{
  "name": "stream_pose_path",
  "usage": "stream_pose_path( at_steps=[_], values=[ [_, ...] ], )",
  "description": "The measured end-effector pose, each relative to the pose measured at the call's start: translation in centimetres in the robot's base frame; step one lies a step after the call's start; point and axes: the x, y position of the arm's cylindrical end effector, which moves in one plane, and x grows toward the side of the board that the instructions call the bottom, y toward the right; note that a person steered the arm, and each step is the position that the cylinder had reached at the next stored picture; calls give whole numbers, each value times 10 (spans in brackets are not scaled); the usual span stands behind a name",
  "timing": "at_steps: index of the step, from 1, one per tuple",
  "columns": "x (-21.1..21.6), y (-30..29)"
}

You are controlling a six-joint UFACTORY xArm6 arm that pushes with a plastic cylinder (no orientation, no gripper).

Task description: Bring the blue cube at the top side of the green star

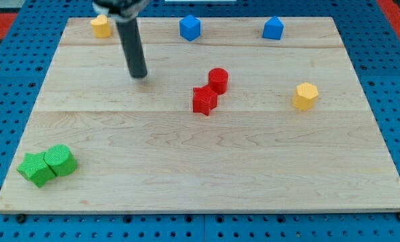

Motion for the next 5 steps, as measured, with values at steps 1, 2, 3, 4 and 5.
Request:
stream_pose_path(
  at_steps=[1,2,3,4,5],
  values=[
    [-63,86],
    [-55,156],
    [-126,163],
    [-120,92],
    [-95,13]
  ],
)
